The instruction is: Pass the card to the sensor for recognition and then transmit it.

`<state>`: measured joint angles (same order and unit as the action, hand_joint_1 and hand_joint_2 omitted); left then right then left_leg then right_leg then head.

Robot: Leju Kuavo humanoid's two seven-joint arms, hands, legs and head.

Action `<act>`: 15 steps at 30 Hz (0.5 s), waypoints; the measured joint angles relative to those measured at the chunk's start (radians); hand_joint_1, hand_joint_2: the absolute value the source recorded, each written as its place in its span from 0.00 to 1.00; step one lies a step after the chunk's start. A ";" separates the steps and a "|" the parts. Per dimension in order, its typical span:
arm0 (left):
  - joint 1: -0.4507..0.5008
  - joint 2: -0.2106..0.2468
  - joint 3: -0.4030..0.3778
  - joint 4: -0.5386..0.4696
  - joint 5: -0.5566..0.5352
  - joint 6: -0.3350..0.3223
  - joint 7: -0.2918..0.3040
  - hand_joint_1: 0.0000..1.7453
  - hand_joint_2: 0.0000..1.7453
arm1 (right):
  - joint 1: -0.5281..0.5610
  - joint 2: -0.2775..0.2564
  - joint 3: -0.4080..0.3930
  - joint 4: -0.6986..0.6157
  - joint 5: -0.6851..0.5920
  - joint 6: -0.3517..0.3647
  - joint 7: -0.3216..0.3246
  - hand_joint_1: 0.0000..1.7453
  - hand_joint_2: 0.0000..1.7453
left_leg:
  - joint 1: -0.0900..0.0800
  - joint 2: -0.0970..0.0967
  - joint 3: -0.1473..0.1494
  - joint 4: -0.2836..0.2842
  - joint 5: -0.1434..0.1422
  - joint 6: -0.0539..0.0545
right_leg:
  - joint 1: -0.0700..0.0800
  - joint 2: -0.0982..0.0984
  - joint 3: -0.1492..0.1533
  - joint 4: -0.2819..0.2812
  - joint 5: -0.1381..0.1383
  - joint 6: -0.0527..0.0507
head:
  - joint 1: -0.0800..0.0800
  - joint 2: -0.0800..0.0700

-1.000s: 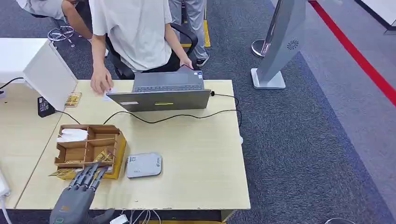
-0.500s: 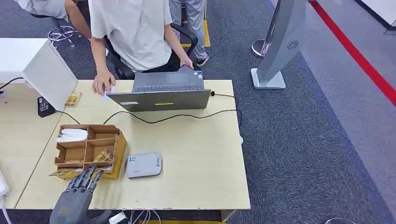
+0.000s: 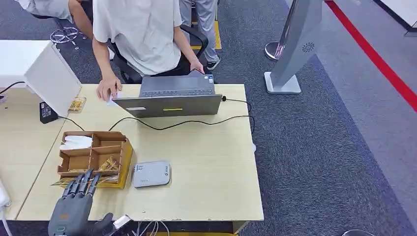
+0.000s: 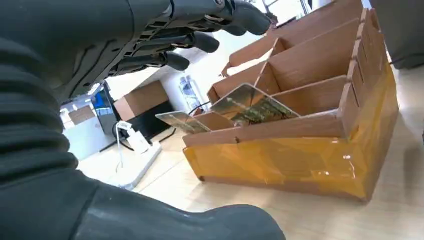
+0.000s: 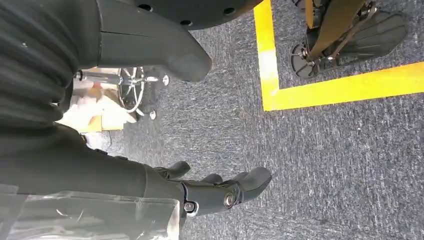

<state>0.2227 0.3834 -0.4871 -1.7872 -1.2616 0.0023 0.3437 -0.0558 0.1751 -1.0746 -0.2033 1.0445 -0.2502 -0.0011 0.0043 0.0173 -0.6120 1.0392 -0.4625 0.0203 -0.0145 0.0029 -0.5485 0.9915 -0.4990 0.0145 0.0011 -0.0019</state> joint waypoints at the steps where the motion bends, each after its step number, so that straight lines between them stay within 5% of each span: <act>1: 0.000 -0.005 0.004 0.000 -0.006 0.000 0.000 0.00 1.00 | 0.000 0.000 -0.001 0.000 0.000 0.000 0.000 0.00 1.00 | 0.000 0.000 0.000 0.000 0.000 0.000 | 0.000 0.000 0.000 0.000 0.000 0.000 | 0.000 0.000; 15: -0.002 -0.104 0.099 0.014 -0.093 0.011 0.005 0.00 1.00 | 0.000 0.000 -0.006 0.000 0.003 -0.001 0.001 0.00 1.00 | 0.000 0.000 0.000 0.000 0.000 0.000 | 0.000 0.000 0.000 0.000 0.000 0.000 | 0.000 0.000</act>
<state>0.2209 0.2796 -0.3879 -1.7731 -1.3543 0.0137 0.3483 -0.0558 0.1751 -1.0803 -0.2033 1.0475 -0.2514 -0.0004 0.0043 0.0173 -0.6120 1.0393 -0.4625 0.0203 -0.0145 0.0029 -0.5484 0.9915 -0.4990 0.0145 0.0011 -0.0019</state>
